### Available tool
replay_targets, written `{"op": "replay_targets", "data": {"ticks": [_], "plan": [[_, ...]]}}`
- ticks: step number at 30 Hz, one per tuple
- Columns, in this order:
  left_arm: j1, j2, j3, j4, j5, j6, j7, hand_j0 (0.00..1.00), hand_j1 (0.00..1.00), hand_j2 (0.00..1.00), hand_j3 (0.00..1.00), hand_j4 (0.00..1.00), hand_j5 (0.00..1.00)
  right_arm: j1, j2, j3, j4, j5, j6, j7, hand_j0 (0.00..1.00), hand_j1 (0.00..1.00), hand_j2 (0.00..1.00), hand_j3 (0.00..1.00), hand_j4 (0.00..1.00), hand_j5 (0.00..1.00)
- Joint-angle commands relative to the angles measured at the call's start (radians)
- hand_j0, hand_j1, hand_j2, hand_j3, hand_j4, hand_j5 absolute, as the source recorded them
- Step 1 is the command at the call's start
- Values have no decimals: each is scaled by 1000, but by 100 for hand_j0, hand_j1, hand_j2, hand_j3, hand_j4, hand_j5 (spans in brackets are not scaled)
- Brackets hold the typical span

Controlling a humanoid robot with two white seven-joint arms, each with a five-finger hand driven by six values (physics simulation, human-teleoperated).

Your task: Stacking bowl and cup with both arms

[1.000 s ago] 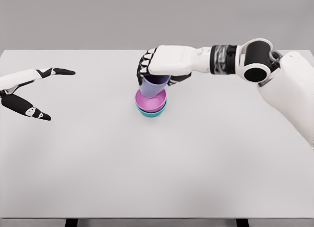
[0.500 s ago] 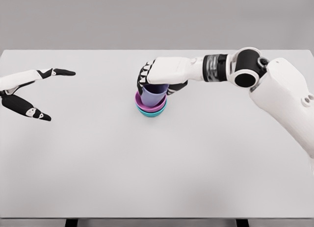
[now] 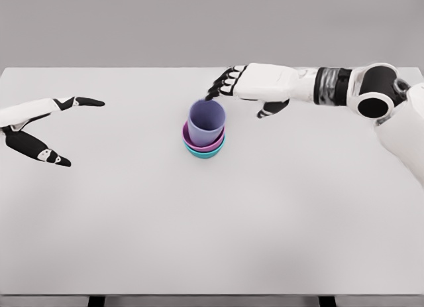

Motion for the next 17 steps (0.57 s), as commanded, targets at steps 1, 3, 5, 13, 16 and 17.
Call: {"op": "replay_targets", "data": {"ticks": [1,3,5,13,16,17], "plan": [[0,-2,1,-1,7,2,0,100,100,100,100,100,100,0,-99,-116,2,-9,4,-1,100,100,100,100,100,100],[5,-2,1,-1,-5,2,0,100,100,100,100,100,100,75,-178,-157,8,-9,4,-1,100,100,100,100,100,100],[8,-2,1,-2,-43,2,0,100,100,100,100,100,100,115,-230,-159,11,-9,4,-1,100,100,100,100,100,100],[9,-2,1,-8,-49,2,0,100,100,100,100,100,100,141,-272,-154,8,-9,4,-1,100,100,100,100,100,100],[9,-2,1,-10,-49,2,0,100,100,100,100,100,100,141,-272,-153,10,-9,4,-1,100,100,100,100,100,100],[9,-2,1,-10,-49,2,0,100,100,100,100,100,100,141,-272,-153,11,-9,4,-1,100,100,100,100,100,100]]}}
